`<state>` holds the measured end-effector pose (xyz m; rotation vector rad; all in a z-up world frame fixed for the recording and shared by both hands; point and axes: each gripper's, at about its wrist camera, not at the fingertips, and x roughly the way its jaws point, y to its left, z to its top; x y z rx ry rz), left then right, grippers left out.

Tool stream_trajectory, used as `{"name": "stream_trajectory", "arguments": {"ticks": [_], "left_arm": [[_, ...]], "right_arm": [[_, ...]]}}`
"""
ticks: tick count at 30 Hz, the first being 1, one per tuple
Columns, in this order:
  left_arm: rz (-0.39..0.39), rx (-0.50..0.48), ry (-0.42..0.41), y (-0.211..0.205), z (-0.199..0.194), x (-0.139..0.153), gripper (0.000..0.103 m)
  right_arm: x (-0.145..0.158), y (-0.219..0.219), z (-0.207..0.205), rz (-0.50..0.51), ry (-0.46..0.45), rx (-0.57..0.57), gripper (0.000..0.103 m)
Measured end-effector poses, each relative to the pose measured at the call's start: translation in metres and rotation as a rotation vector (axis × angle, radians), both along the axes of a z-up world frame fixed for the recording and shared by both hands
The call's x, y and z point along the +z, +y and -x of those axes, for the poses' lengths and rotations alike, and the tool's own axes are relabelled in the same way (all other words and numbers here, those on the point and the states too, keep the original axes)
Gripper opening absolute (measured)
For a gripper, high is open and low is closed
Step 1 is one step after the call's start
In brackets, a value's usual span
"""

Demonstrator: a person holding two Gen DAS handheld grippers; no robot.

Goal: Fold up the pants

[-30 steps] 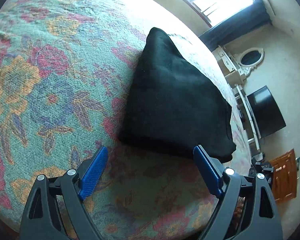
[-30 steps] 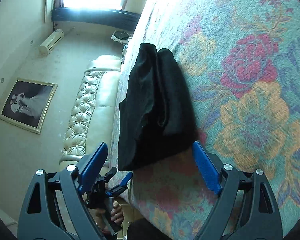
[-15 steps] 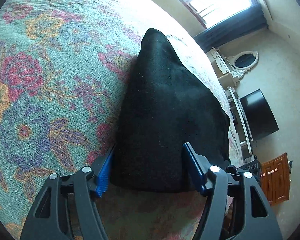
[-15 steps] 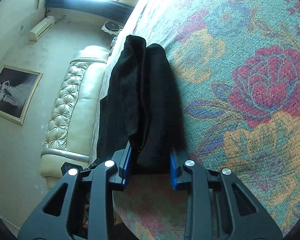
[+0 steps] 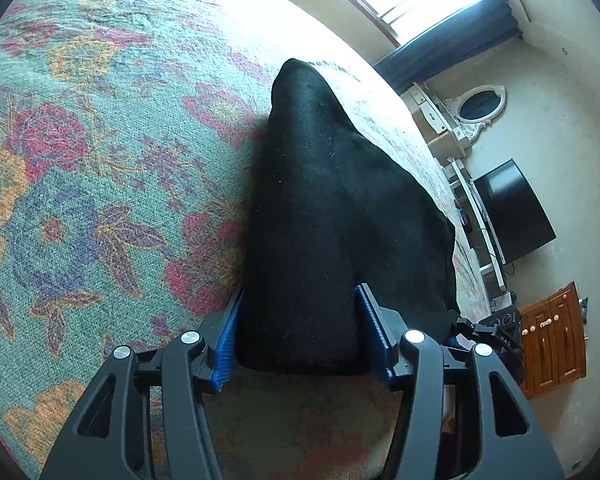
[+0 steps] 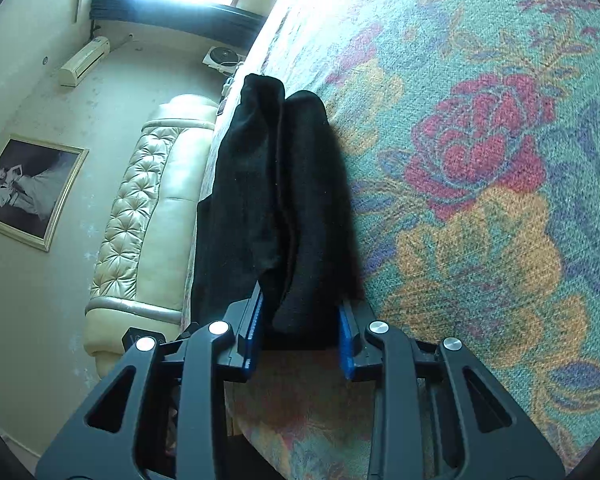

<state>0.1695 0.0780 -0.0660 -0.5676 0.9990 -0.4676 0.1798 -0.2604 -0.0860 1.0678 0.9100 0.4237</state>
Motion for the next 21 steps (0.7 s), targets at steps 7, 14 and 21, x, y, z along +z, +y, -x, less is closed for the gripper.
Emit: {"name": "stream_trajectory", "arguments": {"ticks": [7, 14, 21], "left_arm": [[0.0, 0.022, -0.017, 0.008, 0.004, -0.003, 0.071], [-0.089, 0.047, -0.036, 0.02, 0.013, -0.002, 0.083], [-0.177, 0.133, -0.061, 0.015, 0.037, 0.001, 0.084]], "right_arm": [[0.008, -0.006, 0.007, 0.022, 0.003, 0.012, 0.047], [0.022, -0.02, 0.052, 0.176, 0.023, -0.047, 0.06], [0.043, 0.026, 0.086, 0.497, -0.008, -0.072, 0.078]]}}
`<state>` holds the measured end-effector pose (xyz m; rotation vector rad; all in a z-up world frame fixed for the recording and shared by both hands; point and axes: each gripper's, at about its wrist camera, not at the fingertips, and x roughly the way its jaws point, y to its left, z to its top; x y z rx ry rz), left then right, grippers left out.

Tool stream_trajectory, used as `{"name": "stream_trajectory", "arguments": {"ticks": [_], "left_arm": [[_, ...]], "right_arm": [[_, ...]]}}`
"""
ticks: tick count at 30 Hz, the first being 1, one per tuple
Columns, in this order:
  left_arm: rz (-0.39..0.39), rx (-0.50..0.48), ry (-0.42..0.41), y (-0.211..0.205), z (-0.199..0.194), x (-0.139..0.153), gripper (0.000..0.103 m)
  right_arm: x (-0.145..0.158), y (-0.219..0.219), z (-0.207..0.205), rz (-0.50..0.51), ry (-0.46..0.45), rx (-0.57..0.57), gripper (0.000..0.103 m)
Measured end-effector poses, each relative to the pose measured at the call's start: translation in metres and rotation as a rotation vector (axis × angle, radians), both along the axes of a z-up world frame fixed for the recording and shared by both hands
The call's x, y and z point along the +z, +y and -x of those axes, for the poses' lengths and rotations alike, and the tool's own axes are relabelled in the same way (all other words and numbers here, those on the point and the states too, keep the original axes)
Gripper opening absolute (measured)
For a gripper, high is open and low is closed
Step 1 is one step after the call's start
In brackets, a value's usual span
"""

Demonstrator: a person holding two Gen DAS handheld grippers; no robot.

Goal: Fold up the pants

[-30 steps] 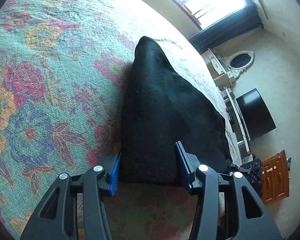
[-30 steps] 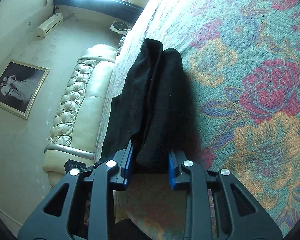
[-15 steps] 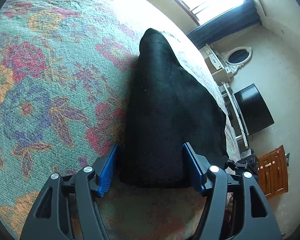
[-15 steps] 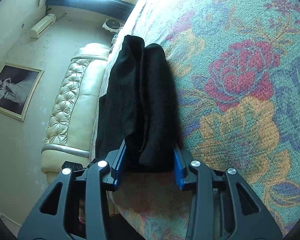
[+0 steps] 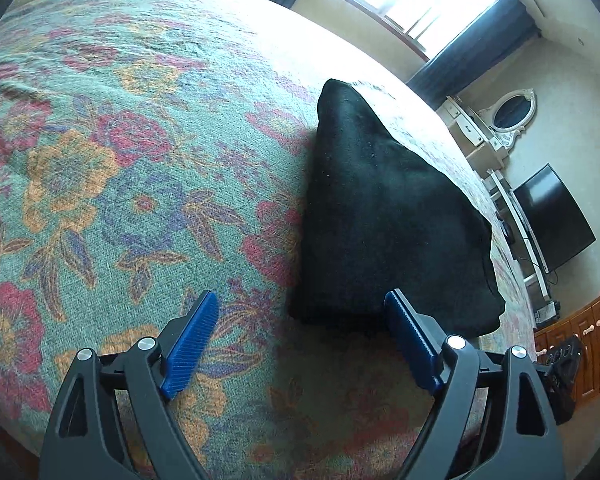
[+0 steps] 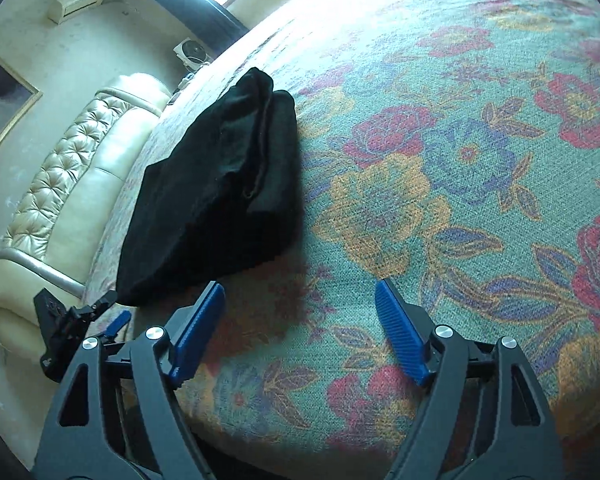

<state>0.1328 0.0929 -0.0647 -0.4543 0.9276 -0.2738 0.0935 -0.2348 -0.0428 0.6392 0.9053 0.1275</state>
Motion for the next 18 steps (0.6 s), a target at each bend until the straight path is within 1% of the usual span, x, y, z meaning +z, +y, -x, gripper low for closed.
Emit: {"name": "stream_trajectory", "arguments": {"ticks": [3, 5, 7, 10, 12, 15, 18], "left_arm": [[-0.041, 0.022, -0.027, -0.007, 0.01, 0.006, 0.084], [-0.087, 0.014, -0.066, -0.014, 0.019, 0.013, 0.083], [-0.146, 0.019, -0.123, -0.021, 0.03, 0.022, 0.084], [-0.206, 0.03, -0.21, -0.03, 0.045, 0.036, 0.084], [-0.225, 0.03, -0.248, -0.034, 0.055, 0.043, 0.084], [-0.241, 0.034, -0.28, -0.04, 0.063, 0.053, 0.084], [-0.283, 0.035, -0.294, -0.046, 0.069, 0.059, 0.084]], "right_arm": [[0.004, 0.02, 0.007, 0.126, -0.012, -0.013, 0.083], [0.006, 0.032, 0.01, 0.191, -0.021, -0.015, 0.084], [0.007, 0.041, 0.013, 0.238, -0.028, -0.017, 0.084], [0.009, 0.051, 0.015, 0.29, -0.027, -0.007, 0.085], [0.013, 0.058, 0.017, 0.314, -0.037, 0.001, 0.085], [0.021, 0.068, 0.022, 0.356, -0.057, 0.006, 0.085], [0.028, 0.079, 0.021, 0.383, -0.072, 0.022, 0.09]]}}
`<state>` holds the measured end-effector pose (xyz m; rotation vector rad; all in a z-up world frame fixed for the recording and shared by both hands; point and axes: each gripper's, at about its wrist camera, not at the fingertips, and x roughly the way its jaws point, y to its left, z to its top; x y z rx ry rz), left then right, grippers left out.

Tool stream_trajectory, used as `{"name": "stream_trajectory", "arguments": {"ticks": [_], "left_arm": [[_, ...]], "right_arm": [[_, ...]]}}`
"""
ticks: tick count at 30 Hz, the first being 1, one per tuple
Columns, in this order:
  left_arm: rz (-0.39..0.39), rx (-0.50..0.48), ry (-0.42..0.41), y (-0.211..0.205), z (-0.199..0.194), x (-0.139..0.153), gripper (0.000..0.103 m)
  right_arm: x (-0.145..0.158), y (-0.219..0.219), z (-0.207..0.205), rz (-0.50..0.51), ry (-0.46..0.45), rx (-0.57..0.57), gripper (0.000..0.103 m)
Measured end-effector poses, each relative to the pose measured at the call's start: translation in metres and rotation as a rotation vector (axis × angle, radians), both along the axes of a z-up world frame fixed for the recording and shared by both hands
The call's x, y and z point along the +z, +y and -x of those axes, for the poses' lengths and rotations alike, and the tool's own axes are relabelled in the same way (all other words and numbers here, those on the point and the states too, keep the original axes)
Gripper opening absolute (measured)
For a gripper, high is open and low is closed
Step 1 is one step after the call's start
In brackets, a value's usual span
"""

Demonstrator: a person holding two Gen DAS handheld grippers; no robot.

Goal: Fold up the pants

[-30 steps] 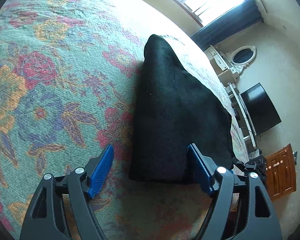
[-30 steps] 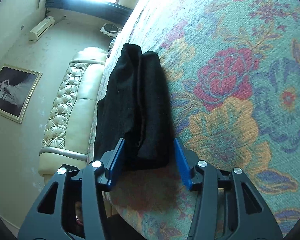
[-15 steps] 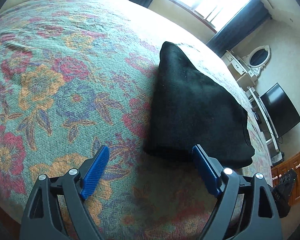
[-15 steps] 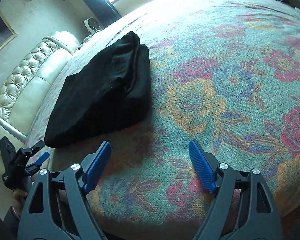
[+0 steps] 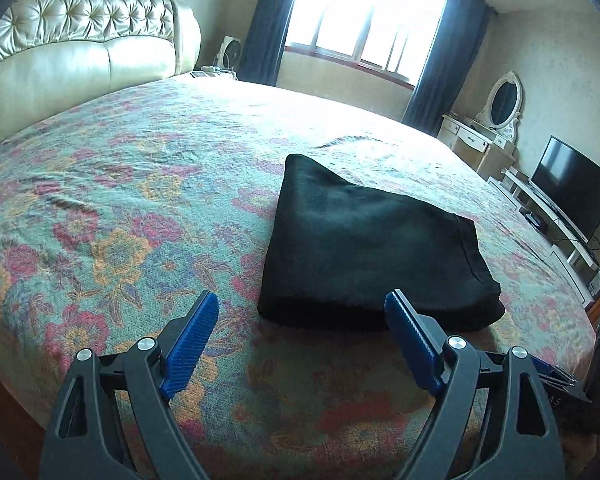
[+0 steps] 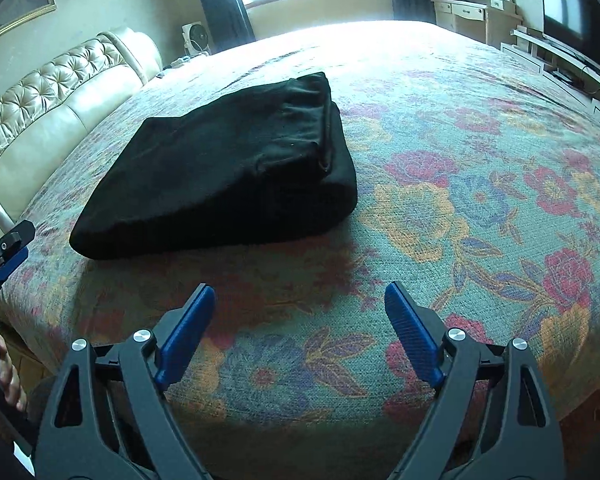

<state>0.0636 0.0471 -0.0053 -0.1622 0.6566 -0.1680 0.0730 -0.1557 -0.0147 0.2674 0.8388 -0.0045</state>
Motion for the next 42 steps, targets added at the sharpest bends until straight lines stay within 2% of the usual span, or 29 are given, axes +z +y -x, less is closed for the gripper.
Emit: {"name": "stream_trajectory", "arguments": {"ticks": [6, 13, 20, 22, 27, 29, 31, 34, 36, 42], "left_arm": [[-0.126, 0.018, 0.007, -0.013, 0.003, 0.003, 0.084], [-0.093, 0.012, 0.07, -0.014, -0.001, -0.004, 0.084], [-0.155, 0.009, 0.041, -0.025, 0.001, 0.003, 0.084], [-0.199, 0.028, 0.038, -0.031, 0.001, 0.003, 0.084], [-0.387, 0.125, 0.034, -0.047, 0.001, -0.003, 0.084], [-0.42, 0.123, 0.007, -0.051, 0.004, -0.005, 0.084], [-0.388, 0.076, -0.002, -0.053, 0.007, -0.004, 0.084], [-0.285, 0.006, 0.012, -0.048, 0.006, -0.002, 0.084], [-0.246, -0.014, 0.021, -0.046, 0.004, -0.002, 0.084], [-0.242, 0.004, 0.039, -0.046, 0.002, -0.005, 0.084]], "right_arm": [[0.01, 0.02, 0.0, 0.027, -0.016, 0.051, 0.09], [0.01, 0.029, 0.001, 0.02, -0.006, 0.08, 0.09], [0.007, 0.028, 0.001, 0.005, 0.001, 0.082, 0.09], [0.006, 0.027, 0.001, -0.002, 0.004, 0.079, 0.091], [0.003, 0.025, 0.001, -0.013, 0.011, 0.081, 0.091], [0.002, 0.024, 0.0, -0.014, 0.015, 0.084, 0.091], [0.001, 0.024, 0.001, -0.016, 0.015, 0.085, 0.091], [0.0, 0.023, 0.0, -0.015, 0.019, 0.086, 0.09], [-0.001, 0.023, 0.0, -0.018, 0.022, 0.086, 0.091], [-0.002, 0.024, 0.0, -0.016, 0.025, 0.088, 0.091]]}}
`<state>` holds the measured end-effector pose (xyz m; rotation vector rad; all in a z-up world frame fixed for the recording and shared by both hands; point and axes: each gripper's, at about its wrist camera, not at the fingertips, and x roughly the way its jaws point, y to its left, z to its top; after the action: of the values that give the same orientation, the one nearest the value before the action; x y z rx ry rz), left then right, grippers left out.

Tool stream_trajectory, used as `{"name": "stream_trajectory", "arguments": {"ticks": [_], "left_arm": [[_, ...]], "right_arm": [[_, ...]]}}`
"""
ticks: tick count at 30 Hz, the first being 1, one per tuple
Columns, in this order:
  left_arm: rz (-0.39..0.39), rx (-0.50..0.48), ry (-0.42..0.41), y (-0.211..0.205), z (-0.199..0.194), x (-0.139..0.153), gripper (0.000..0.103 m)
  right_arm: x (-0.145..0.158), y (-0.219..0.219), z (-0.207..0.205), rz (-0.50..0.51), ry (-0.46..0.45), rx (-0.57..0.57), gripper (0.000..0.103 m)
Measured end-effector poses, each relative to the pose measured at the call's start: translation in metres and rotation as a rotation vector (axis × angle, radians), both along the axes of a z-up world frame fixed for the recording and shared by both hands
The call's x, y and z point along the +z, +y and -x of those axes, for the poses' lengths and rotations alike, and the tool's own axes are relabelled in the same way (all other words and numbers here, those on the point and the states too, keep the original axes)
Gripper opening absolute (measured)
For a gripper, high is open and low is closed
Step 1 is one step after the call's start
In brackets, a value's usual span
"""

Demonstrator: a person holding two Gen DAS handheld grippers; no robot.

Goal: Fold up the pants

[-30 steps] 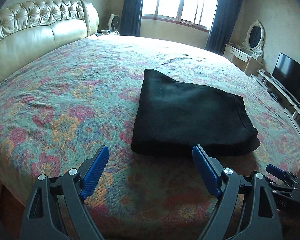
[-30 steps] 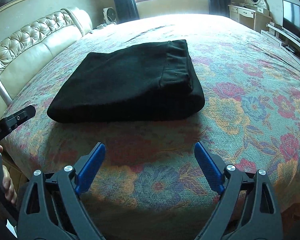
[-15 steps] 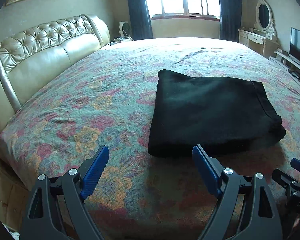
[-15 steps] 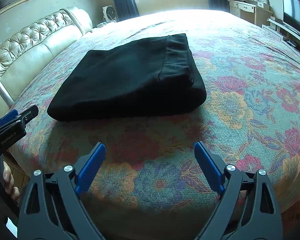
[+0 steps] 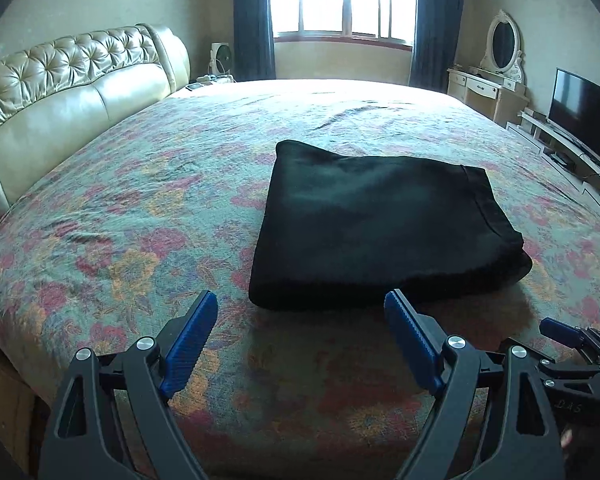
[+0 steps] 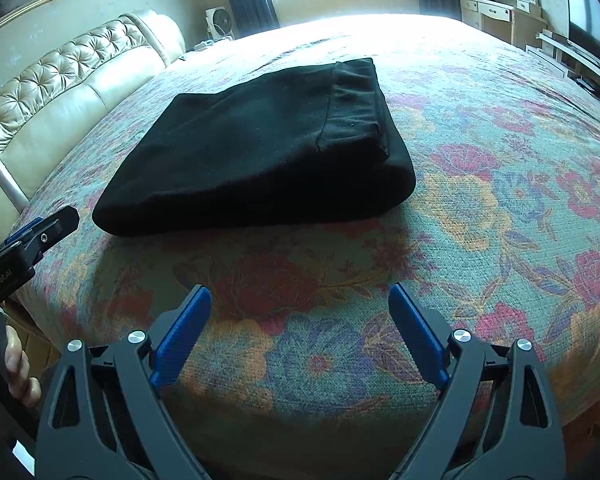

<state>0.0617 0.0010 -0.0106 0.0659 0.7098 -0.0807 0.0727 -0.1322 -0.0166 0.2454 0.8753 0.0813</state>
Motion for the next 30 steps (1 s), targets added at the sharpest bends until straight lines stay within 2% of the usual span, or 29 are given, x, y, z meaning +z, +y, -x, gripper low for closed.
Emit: {"name": "stream_trajectory", "arguments": {"ticks": [7, 12, 23, 24, 25, 28, 30], "left_arm": [[0.007, -0.01, 0.019, -0.004, 0.002, -0.005, 0.084], [0.046, -0.016, 0.06, -0.004, 0.0, -0.011, 0.084], [0.03, 0.035, 0.078, -0.004, 0.003, -0.015, 0.084], [0.025, 0.047, 0.081, -0.004, 0.004, -0.015, 0.085], [0.027, 0.061, 0.084, -0.004, 0.004, -0.016, 0.09], [0.075, 0.066, 0.084, 0.0, 0.006, -0.013, 0.09], [0.069, 0.047, 0.071, 0.0, 0.006, -0.01, 0.09]], "right_arm": [[0.006, -0.005, -0.002, 0.011, -0.015, -0.012, 0.091], [0.013, -0.008, -0.004, 0.01, -0.029, -0.021, 0.091], [0.015, -0.007, -0.005, 0.01, -0.029, -0.016, 0.091], [0.015, -0.007, -0.004, 0.009, -0.029, -0.016, 0.091], [0.015, -0.007, -0.005, 0.009, -0.03, -0.015, 0.091], [0.014, -0.006, -0.005, 0.012, -0.027, -0.011, 0.091], [0.013, -0.005, -0.005, 0.01, -0.023, -0.009, 0.091]]}}
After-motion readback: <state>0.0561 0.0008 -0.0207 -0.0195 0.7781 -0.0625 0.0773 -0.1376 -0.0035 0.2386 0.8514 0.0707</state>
